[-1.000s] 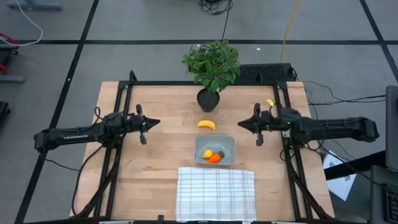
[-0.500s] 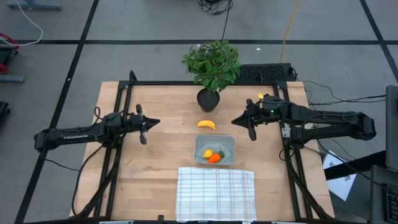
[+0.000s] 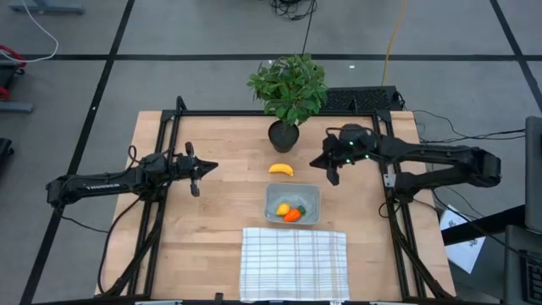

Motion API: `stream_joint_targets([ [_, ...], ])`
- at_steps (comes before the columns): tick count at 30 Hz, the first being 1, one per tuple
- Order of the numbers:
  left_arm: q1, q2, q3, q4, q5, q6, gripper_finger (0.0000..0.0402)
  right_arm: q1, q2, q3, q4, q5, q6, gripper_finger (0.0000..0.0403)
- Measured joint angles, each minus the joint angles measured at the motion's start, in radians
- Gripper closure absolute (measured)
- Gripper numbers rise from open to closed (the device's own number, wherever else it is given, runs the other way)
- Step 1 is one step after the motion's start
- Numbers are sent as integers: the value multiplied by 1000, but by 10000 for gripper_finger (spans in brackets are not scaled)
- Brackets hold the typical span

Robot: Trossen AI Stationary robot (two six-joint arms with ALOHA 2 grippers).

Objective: Pick and placing Produce into tupperware
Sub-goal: Put the yellow banana into the gray bin

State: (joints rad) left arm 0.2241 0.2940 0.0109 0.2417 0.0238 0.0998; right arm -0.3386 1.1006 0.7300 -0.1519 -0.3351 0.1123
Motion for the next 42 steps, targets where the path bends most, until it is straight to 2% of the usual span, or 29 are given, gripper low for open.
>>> stream_joint_targets([
  [3, 0, 0, 0, 1, 0, 0, 380, -9, 67, 28, -6, -22, -4, 403],
  [13, 0, 0, 0, 0, 0, 0, 380, 17, 260, 222, -200, -36, -53, 403],
  [19, 0, 0, 0, -3, 0, -4, 380, 26, 341, 296, -311, 23, -104, 403],
  [24, 0, 0, 0, -4, 0, -4, 380, 33, 377, 305, -316, 29, -123, 403],
  [27, 0, 0, 0, -4, 0, -4, 380, 40, 394, 305, -317, 68, -124, 403],
  [33, 0, 0, 0, -4, 0, -3, 380, 50, 432, 305, -310, 93, -74, 403],
  [42, 0, 0, 0, -5, 0, -21, 380, 79, 429, 305, -269, 104, -72, 403],
])
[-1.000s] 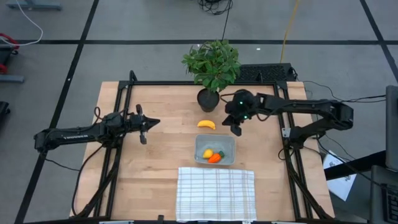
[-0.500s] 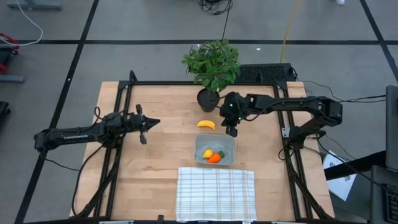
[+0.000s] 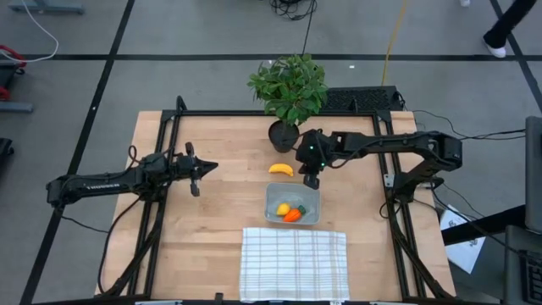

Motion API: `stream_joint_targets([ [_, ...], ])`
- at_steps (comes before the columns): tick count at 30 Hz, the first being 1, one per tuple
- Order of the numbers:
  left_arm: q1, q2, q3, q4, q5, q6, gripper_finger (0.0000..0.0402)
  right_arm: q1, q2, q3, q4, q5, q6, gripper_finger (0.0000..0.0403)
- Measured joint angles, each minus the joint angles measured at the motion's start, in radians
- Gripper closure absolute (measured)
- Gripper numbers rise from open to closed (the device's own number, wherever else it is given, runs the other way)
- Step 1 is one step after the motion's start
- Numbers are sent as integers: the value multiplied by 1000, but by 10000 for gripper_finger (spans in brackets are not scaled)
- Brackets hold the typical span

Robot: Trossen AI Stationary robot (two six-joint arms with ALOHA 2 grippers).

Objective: Pick and placing Produce into tupperware
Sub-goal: Put the yellow banana into the gray bin

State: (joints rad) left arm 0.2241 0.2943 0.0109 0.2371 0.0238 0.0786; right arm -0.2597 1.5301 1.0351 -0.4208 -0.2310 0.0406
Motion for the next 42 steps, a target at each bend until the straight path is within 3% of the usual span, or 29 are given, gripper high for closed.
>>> stream_joint_targets([
  [20, 0, 0, 0, -9, 0, -9, 380, 0, 0, 0, 50, -4, -30, 403],
  [30, 0, 0, 0, -9, 0, -9, 380, 0, 0, 0, 49, -5, -183, 403],
  [42, 0, 0, 0, -9, -15, -5, 380, -2, 0, 0, 23, -4, -249, 403],
])
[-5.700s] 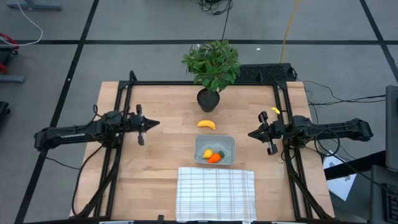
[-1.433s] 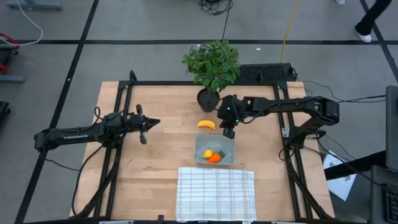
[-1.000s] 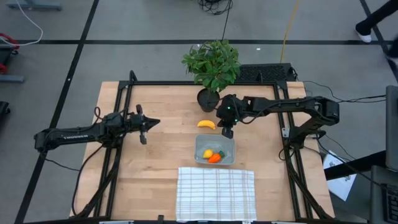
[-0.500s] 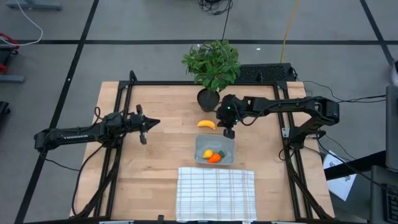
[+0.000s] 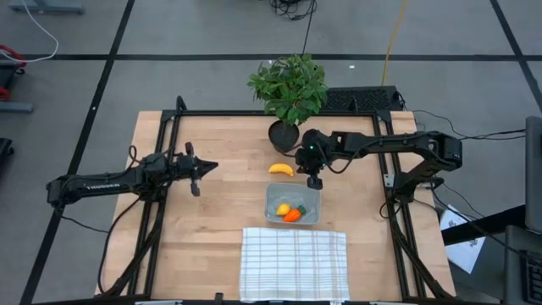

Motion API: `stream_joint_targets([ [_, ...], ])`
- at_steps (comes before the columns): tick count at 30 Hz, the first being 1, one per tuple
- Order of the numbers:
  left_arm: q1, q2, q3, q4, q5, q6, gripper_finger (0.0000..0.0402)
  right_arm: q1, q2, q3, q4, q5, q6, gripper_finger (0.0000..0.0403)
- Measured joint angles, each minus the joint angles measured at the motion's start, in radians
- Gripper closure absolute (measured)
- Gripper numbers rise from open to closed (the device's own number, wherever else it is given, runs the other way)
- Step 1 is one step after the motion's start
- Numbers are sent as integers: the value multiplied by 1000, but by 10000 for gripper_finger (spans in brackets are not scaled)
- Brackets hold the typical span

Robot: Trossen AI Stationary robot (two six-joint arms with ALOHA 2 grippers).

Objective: Pick and placing Produce into tupperware
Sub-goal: Put the yellow banana into the gray bin

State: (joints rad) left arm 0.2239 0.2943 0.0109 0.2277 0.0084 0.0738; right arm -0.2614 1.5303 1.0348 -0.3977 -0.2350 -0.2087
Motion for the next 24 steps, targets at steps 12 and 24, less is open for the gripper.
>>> stream_joint_targets([
  [12, 0, 0, 0, -32, -10, 0, 380, -5, 0, 0, -3, 3, -82, 403],
  [24, 0, 0, 0, -27, -10, -8, 380, -5, 0, 0, -3, 0, -39, 403],
])
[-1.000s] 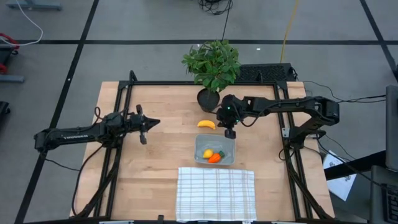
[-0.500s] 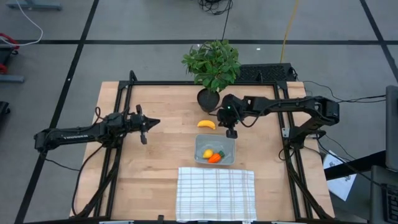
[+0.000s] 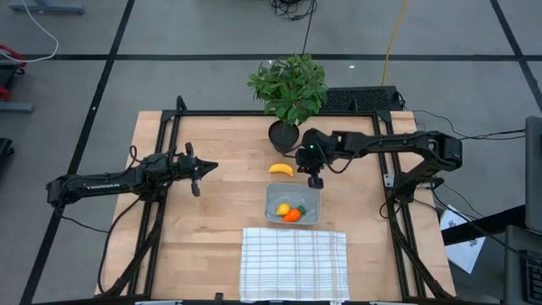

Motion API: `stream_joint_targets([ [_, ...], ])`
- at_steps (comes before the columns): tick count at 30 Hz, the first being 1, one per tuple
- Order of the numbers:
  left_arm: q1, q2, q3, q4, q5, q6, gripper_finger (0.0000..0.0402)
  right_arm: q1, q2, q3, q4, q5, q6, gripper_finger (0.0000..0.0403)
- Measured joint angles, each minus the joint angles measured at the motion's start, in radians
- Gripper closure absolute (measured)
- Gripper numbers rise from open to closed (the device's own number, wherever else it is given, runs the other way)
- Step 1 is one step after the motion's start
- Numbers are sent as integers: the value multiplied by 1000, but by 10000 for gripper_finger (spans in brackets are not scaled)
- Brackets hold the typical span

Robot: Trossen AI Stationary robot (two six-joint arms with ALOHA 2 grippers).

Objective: Pick and placing Produce into tupperware
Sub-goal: Put the yellow banana into the gray bin

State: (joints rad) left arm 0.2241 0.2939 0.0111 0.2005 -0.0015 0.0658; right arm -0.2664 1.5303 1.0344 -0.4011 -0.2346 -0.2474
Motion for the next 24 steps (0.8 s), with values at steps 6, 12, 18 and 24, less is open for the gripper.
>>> stream_joint_targets([
  [6, 0, 0, 0, 0, 0, 0, 380, 3, 0, 0, 8, -1, 25, 403],
  [12, 0, 0, 0, 0, 0, 12, 380, 3, 0, 0, 32, -2, 27, 403],
  [18, 0, 0, 0, 10, 0, 85, 380, 16, 0, 0, 31, 1, -14, 403],
  [24, 0, 0, 0, 13, -1, 117, 380, 37, 6, 0, 87, 83, -36, 403],
])
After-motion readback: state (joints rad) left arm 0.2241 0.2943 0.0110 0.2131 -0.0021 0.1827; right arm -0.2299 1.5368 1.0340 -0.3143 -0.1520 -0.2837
